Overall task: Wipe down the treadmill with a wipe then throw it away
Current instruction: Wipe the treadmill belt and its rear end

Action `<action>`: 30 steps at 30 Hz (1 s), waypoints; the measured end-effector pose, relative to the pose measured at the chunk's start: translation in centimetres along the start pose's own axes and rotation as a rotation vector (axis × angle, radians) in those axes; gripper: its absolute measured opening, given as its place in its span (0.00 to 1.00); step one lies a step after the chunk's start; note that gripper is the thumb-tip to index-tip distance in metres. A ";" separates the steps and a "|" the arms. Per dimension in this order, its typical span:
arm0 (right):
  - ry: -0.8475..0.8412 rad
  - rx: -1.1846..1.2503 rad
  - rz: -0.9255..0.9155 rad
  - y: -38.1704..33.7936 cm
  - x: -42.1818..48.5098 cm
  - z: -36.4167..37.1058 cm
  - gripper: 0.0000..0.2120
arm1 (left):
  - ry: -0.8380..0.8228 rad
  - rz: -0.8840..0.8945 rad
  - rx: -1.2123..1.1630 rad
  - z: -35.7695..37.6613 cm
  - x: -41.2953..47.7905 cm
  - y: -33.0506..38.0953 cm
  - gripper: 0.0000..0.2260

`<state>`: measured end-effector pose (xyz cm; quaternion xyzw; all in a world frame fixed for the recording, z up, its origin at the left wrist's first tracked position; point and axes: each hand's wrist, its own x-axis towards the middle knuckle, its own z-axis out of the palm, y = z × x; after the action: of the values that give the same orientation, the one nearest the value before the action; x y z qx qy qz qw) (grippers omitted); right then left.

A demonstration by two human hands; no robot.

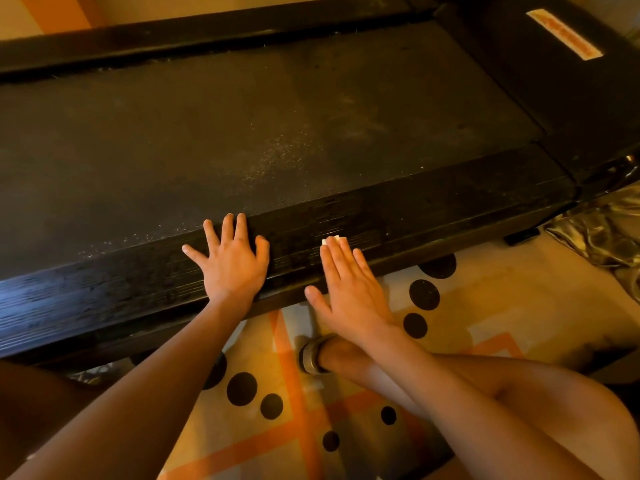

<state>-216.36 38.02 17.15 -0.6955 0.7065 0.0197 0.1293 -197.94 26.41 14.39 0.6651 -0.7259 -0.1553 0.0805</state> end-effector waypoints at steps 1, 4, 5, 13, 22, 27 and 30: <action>-0.001 -0.006 0.004 0.5 0.4 -0.2 0.36 | -0.001 0.001 -0.002 0.0 0.0 0.0 0.28; 0.006 -0.026 0.028 2.6 2.3 -1.4 0.34 | 0.002 0.003 -0.002 0.0 0.1 0.1 0.29; 0.001 -0.035 0.036 3.4 3.0 -1.9 0.33 | 0.002 0.002 -0.002 0.0 0.1 0.1 0.29; -0.088 -0.045 -0.074 6.8 5.5 -5.5 0.27 | 0.004 0.005 -0.010 0.0 0.1 0.0 0.28; -0.121 -0.126 -0.393 11.6 4.1 -5.3 0.26 | 0.000 0.000 -0.006 0.2 0.2 0.0 0.28; 0.054 -0.017 -0.008 5.2 3.8 -2.2 0.27 | 0.010 -0.002 -0.005 0.1 0.0 0.0 0.28; 0.091 0.021 0.054 2.6 4.2 -1.4 0.28 | 0.005 -0.001 0.002 0.0 0.0 -0.1 0.28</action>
<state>-219.15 33.74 17.28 -0.6751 0.7302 -0.0162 0.1038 -197.88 26.39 14.35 0.6659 -0.7256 -0.1529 0.0814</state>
